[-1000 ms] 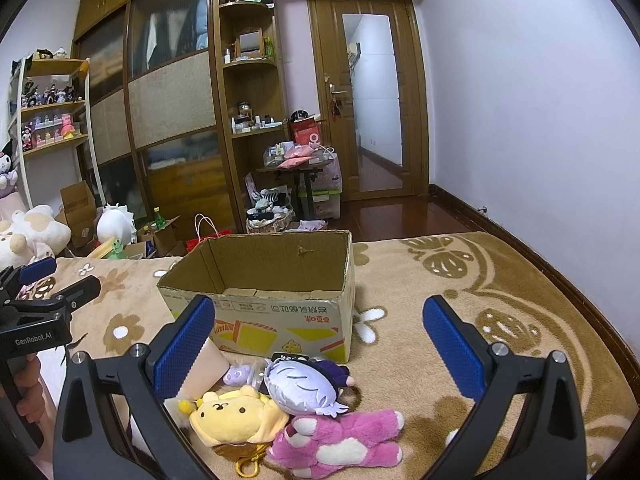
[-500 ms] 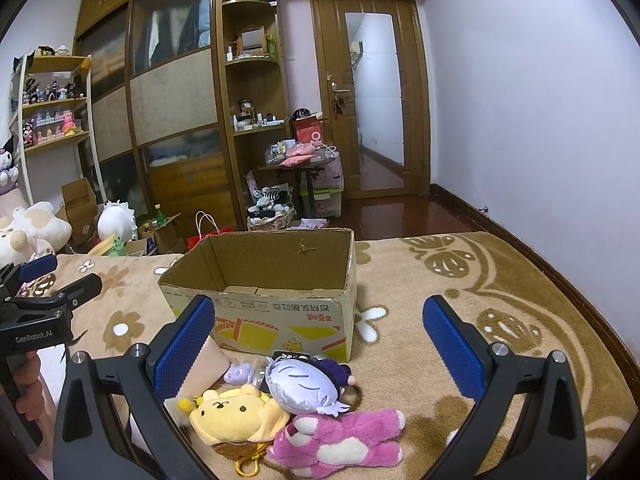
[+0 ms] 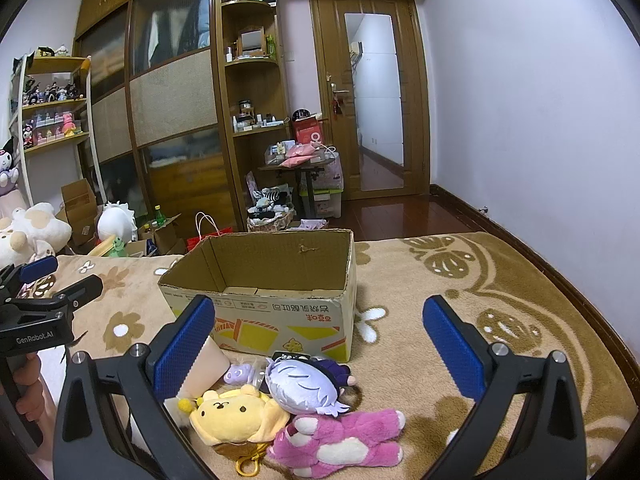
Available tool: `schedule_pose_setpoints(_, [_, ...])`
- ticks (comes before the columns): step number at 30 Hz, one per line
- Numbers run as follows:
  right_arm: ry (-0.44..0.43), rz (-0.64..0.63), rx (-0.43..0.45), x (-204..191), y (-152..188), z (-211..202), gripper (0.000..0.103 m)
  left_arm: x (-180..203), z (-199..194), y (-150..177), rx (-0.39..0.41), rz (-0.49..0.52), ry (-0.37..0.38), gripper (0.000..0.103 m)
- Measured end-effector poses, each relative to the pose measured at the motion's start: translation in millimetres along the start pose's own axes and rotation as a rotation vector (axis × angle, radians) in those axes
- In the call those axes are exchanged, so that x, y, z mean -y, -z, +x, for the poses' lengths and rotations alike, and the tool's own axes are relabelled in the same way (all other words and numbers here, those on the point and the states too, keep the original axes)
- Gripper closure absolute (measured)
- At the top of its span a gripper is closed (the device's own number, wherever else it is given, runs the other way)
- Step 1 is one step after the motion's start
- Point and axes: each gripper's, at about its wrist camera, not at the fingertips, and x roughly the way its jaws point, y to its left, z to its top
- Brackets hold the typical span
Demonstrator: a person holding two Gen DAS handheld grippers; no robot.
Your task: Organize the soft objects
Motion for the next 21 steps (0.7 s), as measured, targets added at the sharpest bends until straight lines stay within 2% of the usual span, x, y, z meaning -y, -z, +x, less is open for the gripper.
schedule_pose_setpoints(21, [0.001, 0.000, -0.001, 0.0, -0.3, 0.4, 0.000, -4.9, -2.8, 4.0, -0.006, -0.001, 0.004, 0.000])
